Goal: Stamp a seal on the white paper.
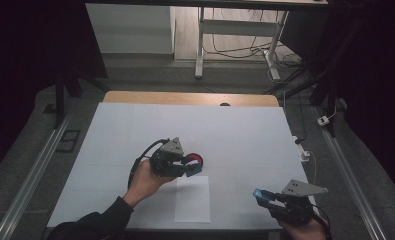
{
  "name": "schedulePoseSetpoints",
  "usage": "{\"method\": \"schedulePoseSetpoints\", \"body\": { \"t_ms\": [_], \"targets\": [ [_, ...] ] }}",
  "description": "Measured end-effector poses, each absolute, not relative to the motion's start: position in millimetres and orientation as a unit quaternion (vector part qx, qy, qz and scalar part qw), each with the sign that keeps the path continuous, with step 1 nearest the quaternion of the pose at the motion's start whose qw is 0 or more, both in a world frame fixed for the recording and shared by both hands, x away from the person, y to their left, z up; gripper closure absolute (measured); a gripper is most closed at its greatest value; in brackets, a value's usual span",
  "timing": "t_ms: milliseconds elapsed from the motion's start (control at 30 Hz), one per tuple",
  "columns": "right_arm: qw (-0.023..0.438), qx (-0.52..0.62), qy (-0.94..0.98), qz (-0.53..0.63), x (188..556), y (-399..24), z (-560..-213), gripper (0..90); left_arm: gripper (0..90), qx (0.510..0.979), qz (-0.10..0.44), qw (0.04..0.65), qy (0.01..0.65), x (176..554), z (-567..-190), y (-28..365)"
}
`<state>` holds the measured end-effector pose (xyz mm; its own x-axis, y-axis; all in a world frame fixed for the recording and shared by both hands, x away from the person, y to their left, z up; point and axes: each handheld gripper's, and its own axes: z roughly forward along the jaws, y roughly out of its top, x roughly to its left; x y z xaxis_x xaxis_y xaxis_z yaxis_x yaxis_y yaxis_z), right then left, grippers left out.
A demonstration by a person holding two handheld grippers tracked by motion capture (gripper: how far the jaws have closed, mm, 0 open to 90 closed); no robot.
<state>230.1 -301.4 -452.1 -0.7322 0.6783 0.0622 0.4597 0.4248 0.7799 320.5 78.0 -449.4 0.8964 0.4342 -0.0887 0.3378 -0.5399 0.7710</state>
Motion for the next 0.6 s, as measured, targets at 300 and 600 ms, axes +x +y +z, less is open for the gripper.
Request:
{"method": "schedulePoseSetpoints", "body": {
  "t_ms": [300,600],
  "targets": [
    [0.132,0.34,0.834,0.414,230.0,-301.4,-452.0,67.8,70.3,0.872,0.052,0.434,0.22,308.8,-448.4,82.9],
    [0.131,0.341,0.833,0.415,230.1,-301.6,-452.0,67.8,70.3,0.871,0.045,0.436,0.221,298.3,-449.2,86.2]
  ]
}}
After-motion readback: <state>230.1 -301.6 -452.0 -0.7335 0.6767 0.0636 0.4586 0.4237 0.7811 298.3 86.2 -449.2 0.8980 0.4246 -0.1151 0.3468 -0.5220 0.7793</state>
